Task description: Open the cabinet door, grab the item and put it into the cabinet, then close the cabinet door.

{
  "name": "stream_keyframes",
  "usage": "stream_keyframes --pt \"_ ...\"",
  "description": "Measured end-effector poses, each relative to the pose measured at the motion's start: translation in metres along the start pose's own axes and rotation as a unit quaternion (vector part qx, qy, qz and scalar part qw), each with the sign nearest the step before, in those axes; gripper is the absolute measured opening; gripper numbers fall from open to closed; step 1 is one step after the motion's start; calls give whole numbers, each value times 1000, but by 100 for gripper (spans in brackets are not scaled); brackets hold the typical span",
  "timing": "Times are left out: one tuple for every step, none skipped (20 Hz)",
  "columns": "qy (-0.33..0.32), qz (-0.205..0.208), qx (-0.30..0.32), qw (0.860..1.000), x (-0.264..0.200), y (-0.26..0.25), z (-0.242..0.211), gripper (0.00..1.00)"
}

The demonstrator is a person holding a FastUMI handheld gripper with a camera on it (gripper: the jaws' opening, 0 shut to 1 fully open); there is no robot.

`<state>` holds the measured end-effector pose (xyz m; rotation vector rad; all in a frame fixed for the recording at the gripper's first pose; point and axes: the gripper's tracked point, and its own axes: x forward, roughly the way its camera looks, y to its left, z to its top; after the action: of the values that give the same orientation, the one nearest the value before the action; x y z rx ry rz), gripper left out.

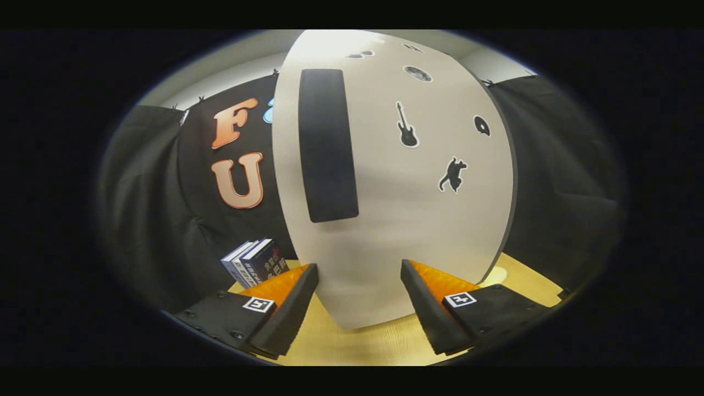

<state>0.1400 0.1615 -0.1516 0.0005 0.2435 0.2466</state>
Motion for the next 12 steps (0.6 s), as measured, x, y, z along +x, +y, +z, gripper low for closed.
stream_keyframes --pt "2 -4 3 1000 -7 -1 0 97" --pt "4 -7 7 1000 -17 -2 1 97" --pt "3 -11 10 1000 -28 -3 2 97" --pt "0 -16 11 1000 -39 -6 7 97" --pt "-1 -20 12 1000 -51 -9 12 97" --pt "-3 -23 15 1000 -63 -13 18 97" --pt "-6 -25 18 999 -74 -16 26 97" --pt "-9 -25 19 999 -85 -18 33 97" --pt "-10 -26 15 1000 -94 -20 37 97" --pt "-11 -28 7 1000 -103 -23 42 97" --pt "-11 -30 -1 1000 -111 -23 46 97" --pt "-12 -28 -7 999 -120 -23 53 97"
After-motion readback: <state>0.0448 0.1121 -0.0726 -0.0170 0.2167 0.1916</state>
